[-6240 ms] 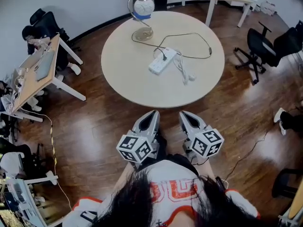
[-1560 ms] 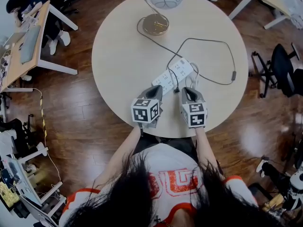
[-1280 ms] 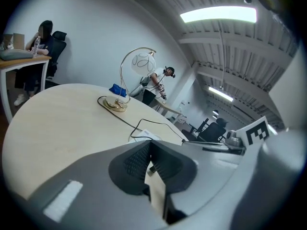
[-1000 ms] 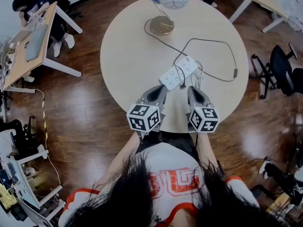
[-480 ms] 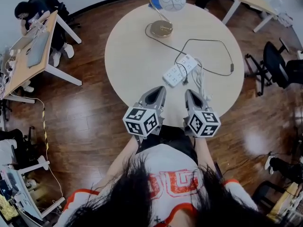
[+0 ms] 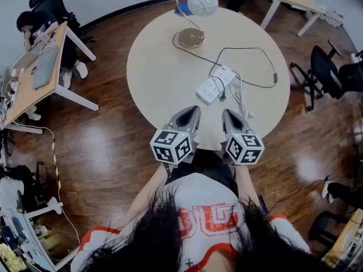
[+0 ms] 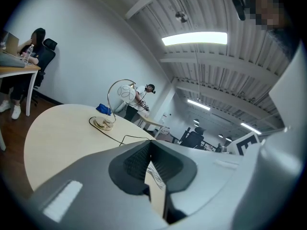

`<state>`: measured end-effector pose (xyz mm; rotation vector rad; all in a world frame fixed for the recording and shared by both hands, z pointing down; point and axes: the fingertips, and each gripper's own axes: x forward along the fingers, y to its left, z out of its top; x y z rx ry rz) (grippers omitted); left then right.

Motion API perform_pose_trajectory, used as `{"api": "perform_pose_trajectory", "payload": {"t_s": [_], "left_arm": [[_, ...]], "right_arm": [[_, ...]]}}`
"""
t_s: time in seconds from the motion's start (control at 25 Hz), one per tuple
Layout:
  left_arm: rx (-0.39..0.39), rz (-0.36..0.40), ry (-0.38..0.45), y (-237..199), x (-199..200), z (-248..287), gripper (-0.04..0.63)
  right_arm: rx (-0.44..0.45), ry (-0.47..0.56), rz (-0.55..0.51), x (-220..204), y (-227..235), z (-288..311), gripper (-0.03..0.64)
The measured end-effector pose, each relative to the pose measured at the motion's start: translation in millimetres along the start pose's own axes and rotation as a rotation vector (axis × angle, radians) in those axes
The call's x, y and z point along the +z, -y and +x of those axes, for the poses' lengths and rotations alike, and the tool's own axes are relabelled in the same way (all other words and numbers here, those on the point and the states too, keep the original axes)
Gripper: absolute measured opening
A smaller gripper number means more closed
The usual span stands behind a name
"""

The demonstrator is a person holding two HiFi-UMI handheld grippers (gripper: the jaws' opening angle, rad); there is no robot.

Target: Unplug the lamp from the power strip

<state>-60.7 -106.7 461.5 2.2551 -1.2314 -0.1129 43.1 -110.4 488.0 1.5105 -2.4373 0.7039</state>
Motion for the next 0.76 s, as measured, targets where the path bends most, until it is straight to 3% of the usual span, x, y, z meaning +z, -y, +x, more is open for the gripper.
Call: {"api": "perform_pose_trajectory", "payload": {"t_s": [0.76], "left_arm": [[0.005, -0.009, -0.014, -3.6, -3.3, 2.7, 0.0]], "right_arm": [[-0.017, -0.019, -0.031, -1.4, 3.9, 2.8, 0.0]]}}
